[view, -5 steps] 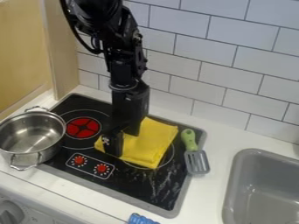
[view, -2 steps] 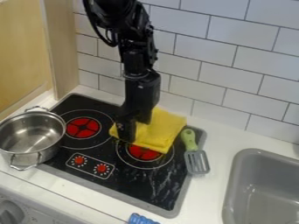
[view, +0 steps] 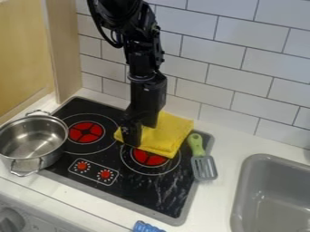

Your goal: Move the yellow cloth above the right burner

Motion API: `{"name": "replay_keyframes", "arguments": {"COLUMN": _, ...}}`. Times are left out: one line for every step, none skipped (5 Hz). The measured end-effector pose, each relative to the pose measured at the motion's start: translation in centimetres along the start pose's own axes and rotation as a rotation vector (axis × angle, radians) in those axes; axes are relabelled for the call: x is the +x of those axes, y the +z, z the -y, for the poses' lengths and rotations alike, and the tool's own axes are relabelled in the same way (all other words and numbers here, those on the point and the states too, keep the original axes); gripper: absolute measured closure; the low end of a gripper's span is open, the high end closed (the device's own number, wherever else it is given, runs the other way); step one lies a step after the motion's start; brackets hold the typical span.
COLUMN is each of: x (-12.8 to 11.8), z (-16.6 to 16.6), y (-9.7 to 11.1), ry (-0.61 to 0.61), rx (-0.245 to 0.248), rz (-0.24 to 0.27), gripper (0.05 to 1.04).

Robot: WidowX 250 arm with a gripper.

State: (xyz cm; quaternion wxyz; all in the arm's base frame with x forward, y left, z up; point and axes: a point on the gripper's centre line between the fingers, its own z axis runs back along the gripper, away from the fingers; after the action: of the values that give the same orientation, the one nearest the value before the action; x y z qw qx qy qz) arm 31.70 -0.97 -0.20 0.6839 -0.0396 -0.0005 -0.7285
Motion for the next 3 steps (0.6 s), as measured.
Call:
{"name": "replay_keyframes", "arguments": {"x": -0.1, "z": 0.0, "y": 0.3, "ry": -0.007, "rx": 0.006, "rz": -0.005, "gripper": 0.083}}
{"name": "replay_keyframes", "arguments": {"x": -0.2, "z": 0.3, "y": 0.7, "ry": -0.024, "rx": -0.003, "rz": -0.015, "gripper": 0.083}}
{"name": "replay_keyframes", "arguments": {"x": -0.2, "z": -0.3, "y": 3.4, "ry": -0.025, "rx": 0.074, "rz": -0.025, "gripper": 0.083}}
